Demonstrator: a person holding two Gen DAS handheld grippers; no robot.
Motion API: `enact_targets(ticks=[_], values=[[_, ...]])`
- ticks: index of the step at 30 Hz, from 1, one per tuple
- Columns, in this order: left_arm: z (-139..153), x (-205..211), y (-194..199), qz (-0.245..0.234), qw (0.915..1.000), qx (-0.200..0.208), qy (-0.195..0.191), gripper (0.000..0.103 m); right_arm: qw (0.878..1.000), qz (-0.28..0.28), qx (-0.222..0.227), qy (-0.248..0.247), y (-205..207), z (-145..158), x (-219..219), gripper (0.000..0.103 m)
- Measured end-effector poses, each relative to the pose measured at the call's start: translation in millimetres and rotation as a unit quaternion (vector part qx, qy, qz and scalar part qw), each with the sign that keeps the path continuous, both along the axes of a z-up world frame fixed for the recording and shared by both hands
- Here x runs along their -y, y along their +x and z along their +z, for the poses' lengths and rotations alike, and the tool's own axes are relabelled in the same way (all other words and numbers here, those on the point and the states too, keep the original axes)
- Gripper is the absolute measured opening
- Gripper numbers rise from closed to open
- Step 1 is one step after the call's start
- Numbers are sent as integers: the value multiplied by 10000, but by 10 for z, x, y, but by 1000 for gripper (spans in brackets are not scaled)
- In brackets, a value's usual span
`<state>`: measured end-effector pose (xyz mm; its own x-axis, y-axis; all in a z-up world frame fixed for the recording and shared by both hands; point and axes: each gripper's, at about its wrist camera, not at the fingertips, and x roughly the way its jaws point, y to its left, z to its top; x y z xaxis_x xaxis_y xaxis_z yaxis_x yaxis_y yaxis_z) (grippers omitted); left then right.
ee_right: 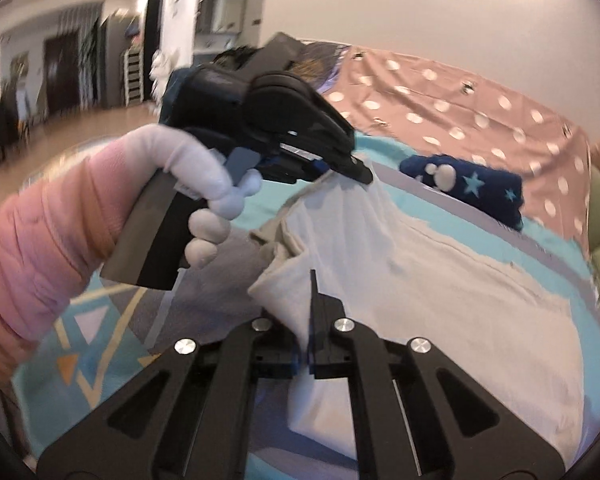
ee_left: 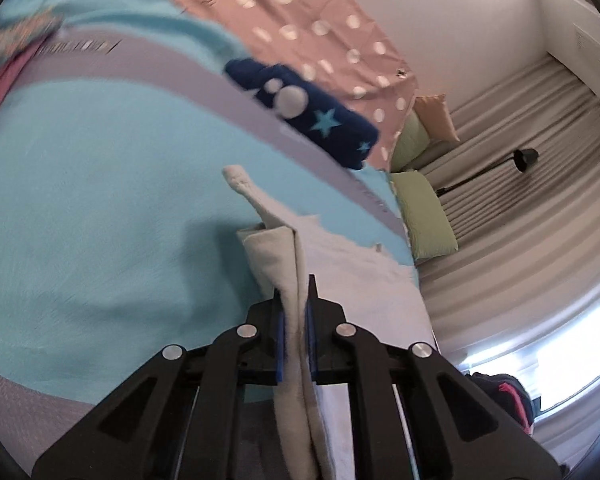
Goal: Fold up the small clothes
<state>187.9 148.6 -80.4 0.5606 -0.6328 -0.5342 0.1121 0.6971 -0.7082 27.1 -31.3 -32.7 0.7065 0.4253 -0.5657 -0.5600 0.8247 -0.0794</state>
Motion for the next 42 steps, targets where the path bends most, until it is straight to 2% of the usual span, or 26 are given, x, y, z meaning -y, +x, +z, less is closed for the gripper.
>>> enact_targets(ticks=[5,10,20,26,31,34,37,42], values=[[331,301,49,-101,9998,181,36,8,9983,-468,56,340,22,153,478,3],[570,745,186,-240,9993,219,195,8,9914,-946,-121,899,92,205,1093,3],[790,1908,383,-784,9950,225,576,8,9728,-1820,-327,1395,-50,52,2225,3],[706,2847,505,-1321,9871,190,880,8,9510,-2476,-655,1732,-101,-207,2898,3],[414,3530,635,-1670,9782,-61,1234,8,9383,-2630,-1061,1981,-139,-442,3164,3],[247,3790,677,-1793,9721,-156,1504,8,9370,-2610,-1175,2004,-179,-537,3169,3],[95,4003,689,-1884,9627,-211,1929,9,9354,-2573,-1234,2086,-160,-568,3195,3],[53,4097,687,-1902,9606,-136,2022,15,9301,-2577,-1448,2182,-139,-631,3229,5]])
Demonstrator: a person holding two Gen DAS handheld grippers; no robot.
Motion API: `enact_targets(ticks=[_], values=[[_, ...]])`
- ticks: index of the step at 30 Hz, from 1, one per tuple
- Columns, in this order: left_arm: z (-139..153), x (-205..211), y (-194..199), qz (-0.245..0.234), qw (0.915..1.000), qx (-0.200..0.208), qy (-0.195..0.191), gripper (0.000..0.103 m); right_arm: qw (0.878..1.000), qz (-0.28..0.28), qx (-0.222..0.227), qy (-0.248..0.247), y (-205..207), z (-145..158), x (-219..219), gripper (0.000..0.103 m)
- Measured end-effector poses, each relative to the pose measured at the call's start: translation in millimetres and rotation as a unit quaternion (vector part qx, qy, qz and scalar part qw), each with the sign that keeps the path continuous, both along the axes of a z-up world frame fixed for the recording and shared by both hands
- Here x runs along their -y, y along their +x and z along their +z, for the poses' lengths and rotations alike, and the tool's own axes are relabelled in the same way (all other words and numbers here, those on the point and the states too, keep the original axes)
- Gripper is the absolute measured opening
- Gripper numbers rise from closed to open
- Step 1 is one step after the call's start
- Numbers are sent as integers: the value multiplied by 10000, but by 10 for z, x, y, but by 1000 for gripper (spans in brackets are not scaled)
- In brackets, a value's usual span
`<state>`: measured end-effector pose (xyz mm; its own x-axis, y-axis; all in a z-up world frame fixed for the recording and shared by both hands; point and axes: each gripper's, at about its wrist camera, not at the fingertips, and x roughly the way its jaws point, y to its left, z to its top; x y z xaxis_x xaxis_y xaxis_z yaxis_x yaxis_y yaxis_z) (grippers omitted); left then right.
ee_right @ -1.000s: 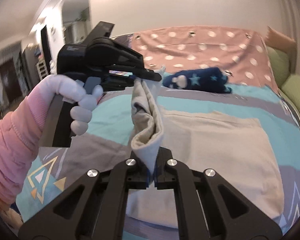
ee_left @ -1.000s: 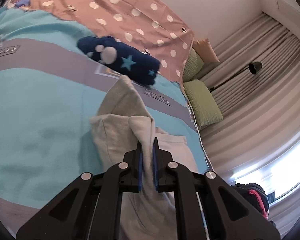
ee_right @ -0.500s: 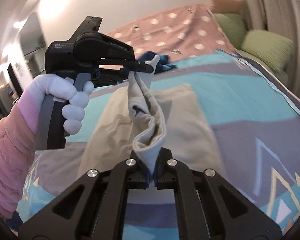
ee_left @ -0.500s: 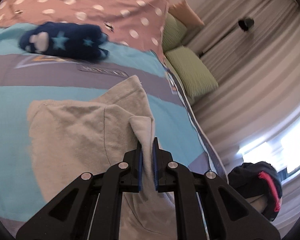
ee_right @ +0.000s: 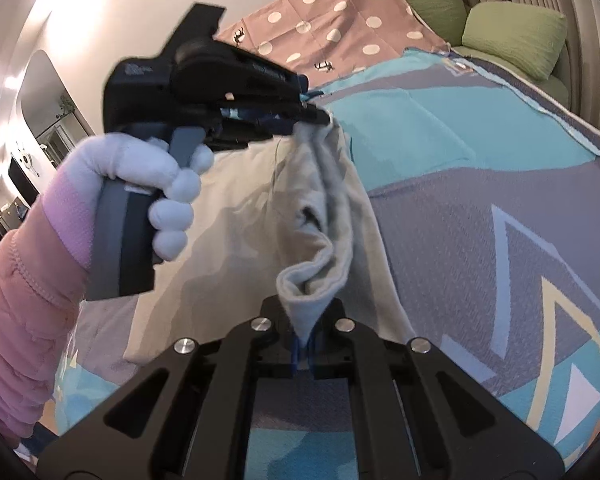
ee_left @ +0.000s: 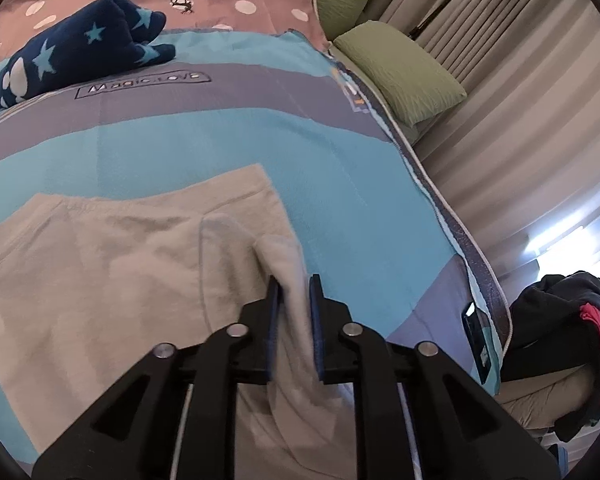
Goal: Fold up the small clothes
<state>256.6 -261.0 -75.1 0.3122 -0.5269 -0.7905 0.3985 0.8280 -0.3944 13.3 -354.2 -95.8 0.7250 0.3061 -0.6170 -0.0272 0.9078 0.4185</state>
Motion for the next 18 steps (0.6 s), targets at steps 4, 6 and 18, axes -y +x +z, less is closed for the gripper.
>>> enact_targets(ticks=[4,6,18], values=[[87,61,-28,-100,9999,130,-28,22,9997,-50,-115,193,14,-58,80,7],[144,68,-66,-111,9997,198,-51,27,9995,-66,-141,260,4,-68,109,10],[424,-531,-678,-80,9957,911,122,50,9981,-104,-283,545,83,-123,246,10]])
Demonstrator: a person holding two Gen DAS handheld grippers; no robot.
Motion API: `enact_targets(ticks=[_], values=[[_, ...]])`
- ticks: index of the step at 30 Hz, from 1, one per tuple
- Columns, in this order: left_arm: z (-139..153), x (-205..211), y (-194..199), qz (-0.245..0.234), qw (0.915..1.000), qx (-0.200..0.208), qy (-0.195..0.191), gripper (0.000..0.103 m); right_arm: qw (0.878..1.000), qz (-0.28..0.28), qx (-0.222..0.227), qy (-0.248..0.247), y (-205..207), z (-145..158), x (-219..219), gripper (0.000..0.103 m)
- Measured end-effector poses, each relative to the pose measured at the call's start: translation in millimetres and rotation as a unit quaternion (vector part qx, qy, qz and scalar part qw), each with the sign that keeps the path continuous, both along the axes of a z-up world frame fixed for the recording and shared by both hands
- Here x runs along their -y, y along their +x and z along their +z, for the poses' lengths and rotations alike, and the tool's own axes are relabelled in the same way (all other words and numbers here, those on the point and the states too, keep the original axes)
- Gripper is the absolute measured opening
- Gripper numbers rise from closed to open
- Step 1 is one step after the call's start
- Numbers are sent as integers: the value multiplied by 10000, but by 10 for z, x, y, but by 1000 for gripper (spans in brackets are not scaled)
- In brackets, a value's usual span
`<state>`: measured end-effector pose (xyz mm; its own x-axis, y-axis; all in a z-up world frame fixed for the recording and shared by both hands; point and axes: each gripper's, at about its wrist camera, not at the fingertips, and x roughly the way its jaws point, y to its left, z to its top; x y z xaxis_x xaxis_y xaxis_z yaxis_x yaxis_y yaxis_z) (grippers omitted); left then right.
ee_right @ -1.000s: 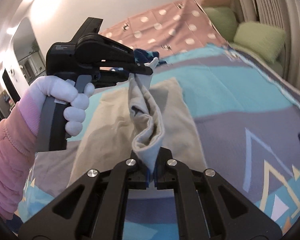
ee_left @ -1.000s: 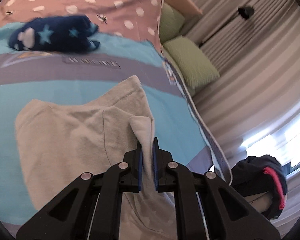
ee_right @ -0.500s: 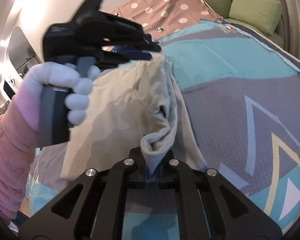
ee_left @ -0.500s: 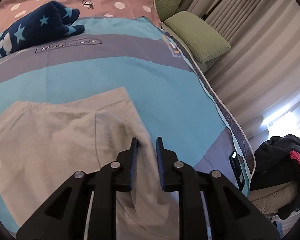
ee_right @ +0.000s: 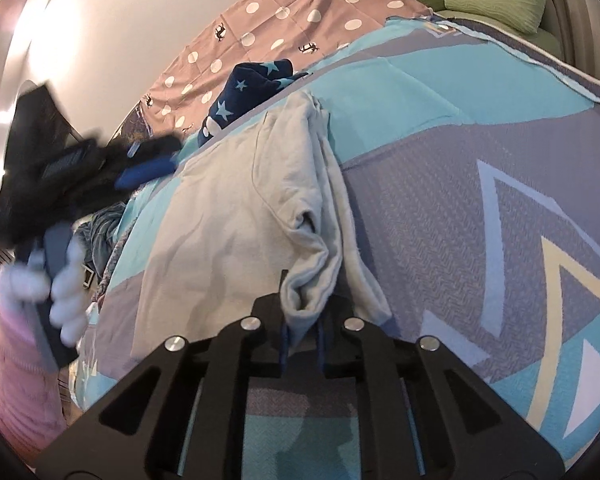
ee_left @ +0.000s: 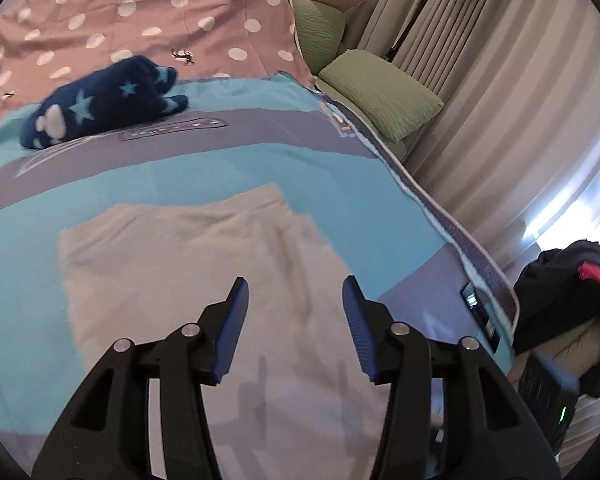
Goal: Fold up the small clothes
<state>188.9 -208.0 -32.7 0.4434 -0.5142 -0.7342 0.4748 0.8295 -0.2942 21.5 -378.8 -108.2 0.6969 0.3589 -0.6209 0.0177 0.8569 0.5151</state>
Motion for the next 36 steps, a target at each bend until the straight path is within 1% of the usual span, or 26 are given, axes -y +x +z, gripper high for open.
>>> enact_targets(ticks=[4,6,7,9,10,12,15,17,19,21,23,25,26,28,29,30,31,32,34,35,36], values=[[-46,-284,-278,31,10000,54,24,51,9999,-85,-50,47,-16,-11,58,12],[-102,-451,-445,86,9998,112,101,53,9999,-95,-74,105,-15,-16,78,13],[-145,-517,-525,127,9996,150,194,58,9998,-96,-91,122,-9,-15,81,13],[-253,-646,-646,209,9987,185,425,64,9999,-94,-79,54,-13,9,57,13],[-318,-714,-699,271,9979,154,576,64,10000,-74,-64,2,-11,26,38,14],[-403,-867,-776,411,9967,57,694,64,10000,-30,-3,-62,-18,75,12,9],[-476,-1084,-928,535,9970,-70,563,64,9998,-2,208,-54,-47,217,-10,8],[-518,-1163,-1069,478,9974,-110,536,64,9994,-7,338,25,-59,316,-1,8],[-553,-1171,-1194,301,9981,-170,519,64,9993,-64,369,-14,-61,352,3,8],[-597,-1158,-1269,122,9989,-298,348,65,9996,-180,182,-121,-36,290,19,8],[-676,-1132,-1291,50,9989,-438,167,66,9995,-299,-125,-54,-15,133,69,8],[-746,-1102,-1287,117,9986,-479,201,66,9986,-402,-326,-131,-20,-5,98,10],[-750,-1100,-1287,130,9987,-453,182,66,9990,-348,-240,-157,-42,5,87,14],[-733,-1094,-1280,95,9990,-398,201,66,9989,-263,-37,-389,-106,133,36,34],[-728,-1097,-1287,84,9990,-375,221,66,9983,-308,68,-486,-133,193,30,51],[-725,-1105,-1294,87,9990,-358,239,66,9970,-385,201,-644,-162,281,16,52],[-722,-1125,-1313,98,9991,-354,230,66,9950,-412,364,-829,-182,400,-16,52],[-716,-1142,-1306,116,9991,-361,201,66,9938,-397,512,-899,-190,487,-42,52],[-682,-1192,-1283,212,9990,-370,111,66,9917,-205,744,-1029,-182,609,-150,47],[-659,-1205,-1278,247,9991,-337,97,66,9899,-22,778,-1181,-148,643,-246,38],[-618,-1213,-1261,275,9992,-269,77,66,9878,131,775,-1344,-95,651,-346,27]])
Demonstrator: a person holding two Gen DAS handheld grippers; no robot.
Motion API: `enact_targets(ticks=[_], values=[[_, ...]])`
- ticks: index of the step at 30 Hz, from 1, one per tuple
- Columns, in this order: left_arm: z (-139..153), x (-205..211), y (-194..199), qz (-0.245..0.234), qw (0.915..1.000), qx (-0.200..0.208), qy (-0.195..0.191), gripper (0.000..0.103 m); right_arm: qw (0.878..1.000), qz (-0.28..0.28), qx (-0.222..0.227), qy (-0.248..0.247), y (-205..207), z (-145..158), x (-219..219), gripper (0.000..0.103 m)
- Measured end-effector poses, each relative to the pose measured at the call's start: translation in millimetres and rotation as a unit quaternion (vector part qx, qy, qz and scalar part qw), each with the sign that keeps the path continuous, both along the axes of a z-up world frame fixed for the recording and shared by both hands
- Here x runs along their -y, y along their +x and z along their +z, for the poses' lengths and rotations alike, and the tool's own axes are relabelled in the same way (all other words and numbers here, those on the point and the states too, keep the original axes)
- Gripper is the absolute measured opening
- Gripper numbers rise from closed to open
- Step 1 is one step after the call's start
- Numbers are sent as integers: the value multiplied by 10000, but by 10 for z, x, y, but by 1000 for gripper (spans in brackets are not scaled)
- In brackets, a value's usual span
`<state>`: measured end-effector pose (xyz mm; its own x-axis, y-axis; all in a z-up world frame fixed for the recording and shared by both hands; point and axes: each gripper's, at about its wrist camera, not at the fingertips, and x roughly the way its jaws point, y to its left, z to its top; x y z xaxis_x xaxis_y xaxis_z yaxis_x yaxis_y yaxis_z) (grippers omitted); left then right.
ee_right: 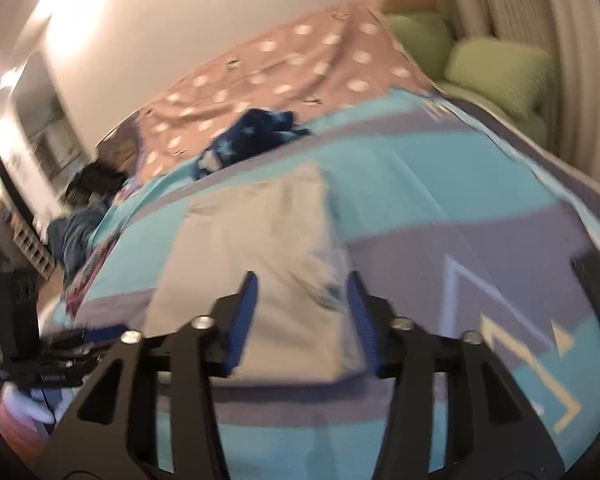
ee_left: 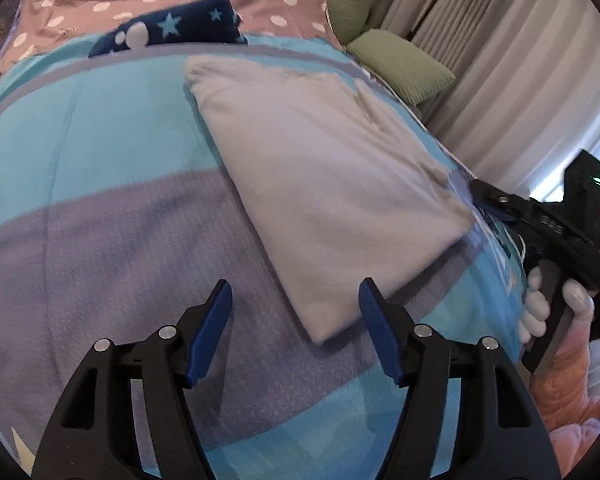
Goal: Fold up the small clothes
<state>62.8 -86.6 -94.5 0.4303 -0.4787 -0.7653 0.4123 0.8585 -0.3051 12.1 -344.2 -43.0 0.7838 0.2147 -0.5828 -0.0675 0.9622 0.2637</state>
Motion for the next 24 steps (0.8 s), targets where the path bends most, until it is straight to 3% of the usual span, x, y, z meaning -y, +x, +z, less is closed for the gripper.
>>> enact_targets(ticks=[2,3,5,6,9,12,16,20,24], values=[[102,41,26,-46,9998,186,-57,66,9993,281,-130,-196,174,-71,-186,15],[157,91,30,-131,9995,283,-90,64,9991,258,-250,-208,273,-127,-215,13],[227,196,28,-290,9984,445,-183,60,9973,-128,-658,-302,432,-315,-130,13],[231,255,46,-363,9979,486,-226,58,9949,-355,-893,-304,503,-454,-46,1],[58,388,136,-439,9986,282,-93,51,9941,-262,-942,466,467,-581,170,0],[-169,345,188,-362,9992,45,-140,47,9939,-230,-1011,371,442,-509,158,0],[-97,264,159,-350,9989,-77,-292,47,9966,119,-718,387,526,-272,49,1],[108,328,243,-397,9989,146,-196,47,9971,339,-619,280,750,-173,-44,1],[203,391,530,-273,9991,284,-171,47,9931,150,-1159,22,1020,-456,5,0]])
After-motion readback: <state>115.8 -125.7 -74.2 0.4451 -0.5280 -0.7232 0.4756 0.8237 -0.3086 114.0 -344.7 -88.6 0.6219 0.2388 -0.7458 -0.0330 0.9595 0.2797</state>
